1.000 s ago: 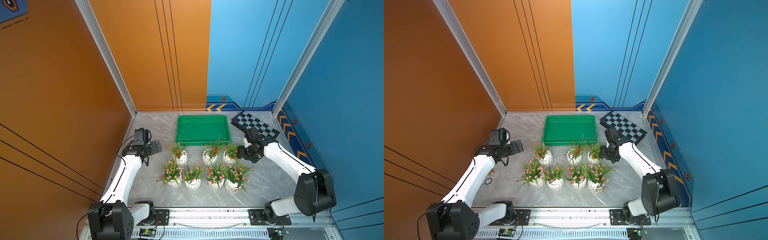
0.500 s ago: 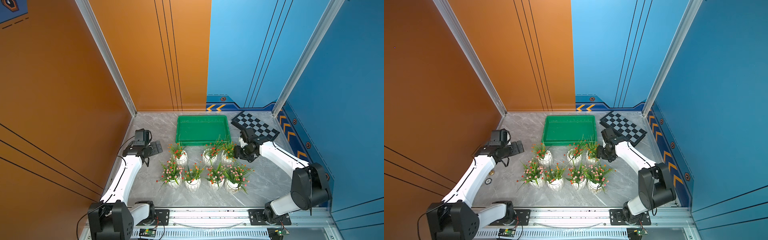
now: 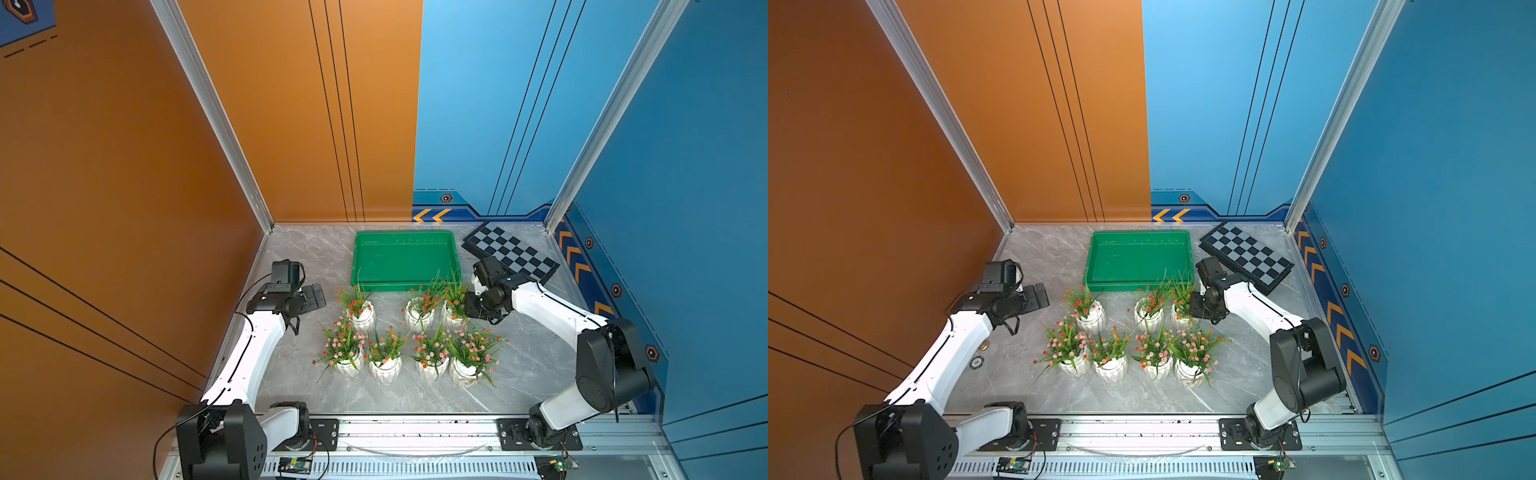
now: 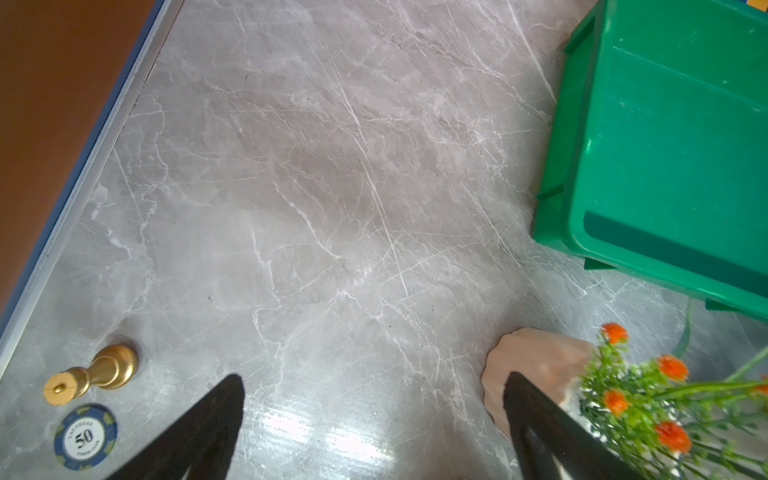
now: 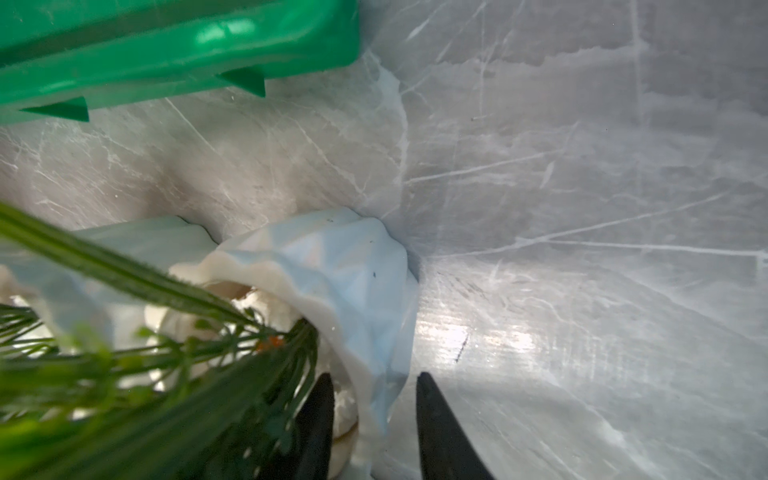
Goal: Put the potted gypsophila into the storage box
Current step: Pick up the baby's breath potted plant from the center of the board.
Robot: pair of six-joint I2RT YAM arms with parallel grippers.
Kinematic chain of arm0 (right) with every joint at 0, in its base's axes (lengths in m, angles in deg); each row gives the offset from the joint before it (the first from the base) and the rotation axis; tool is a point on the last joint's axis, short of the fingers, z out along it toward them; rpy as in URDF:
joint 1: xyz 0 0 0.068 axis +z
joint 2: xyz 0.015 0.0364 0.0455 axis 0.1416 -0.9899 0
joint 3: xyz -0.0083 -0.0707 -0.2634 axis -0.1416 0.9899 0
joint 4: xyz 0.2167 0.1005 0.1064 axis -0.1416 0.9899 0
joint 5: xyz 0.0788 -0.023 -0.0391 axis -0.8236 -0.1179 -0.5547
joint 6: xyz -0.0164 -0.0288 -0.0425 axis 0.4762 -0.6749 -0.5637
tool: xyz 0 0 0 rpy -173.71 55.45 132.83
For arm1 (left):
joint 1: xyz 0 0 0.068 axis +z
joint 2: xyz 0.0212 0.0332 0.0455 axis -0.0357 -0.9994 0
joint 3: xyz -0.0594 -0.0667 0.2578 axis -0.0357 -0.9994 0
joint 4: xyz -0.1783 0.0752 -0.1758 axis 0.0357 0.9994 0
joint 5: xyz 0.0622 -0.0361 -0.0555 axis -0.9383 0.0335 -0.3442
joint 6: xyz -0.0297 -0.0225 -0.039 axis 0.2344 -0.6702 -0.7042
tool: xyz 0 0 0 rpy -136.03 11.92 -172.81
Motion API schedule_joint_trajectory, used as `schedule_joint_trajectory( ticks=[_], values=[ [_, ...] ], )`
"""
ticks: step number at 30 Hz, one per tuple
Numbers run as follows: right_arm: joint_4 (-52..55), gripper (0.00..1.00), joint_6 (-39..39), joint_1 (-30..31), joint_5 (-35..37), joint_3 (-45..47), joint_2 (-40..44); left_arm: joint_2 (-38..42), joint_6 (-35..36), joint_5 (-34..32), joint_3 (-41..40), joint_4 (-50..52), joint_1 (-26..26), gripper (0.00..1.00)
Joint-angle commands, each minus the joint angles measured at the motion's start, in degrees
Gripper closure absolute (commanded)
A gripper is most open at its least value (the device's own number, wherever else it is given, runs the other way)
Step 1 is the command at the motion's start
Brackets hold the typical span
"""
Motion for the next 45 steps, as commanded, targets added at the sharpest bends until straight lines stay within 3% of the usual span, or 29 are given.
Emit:
schedule_joint_trajectory(
  ticks=[1, 11, 45],
  values=[
    [0.92, 0.71, -0.53, 0.29, 2.02, -1.33, 0.57, 0.84, -0.64, 0.11, -0.94, 1.24, -0.44, 0.02],
    [2.07, 0.90, -0.94, -0.12, 3.56, -0.64, 2.19, -0.33, -1.18, 0.66, 0.62, 1.25, -0.82, 0.02],
    [7.93, 0.94, -3.58, -6.45, -1.45, -6.06, 4.17, -1.62, -3.85, 1.17, 2.03, 1.25, -1.81, 0.02]
  ],
)
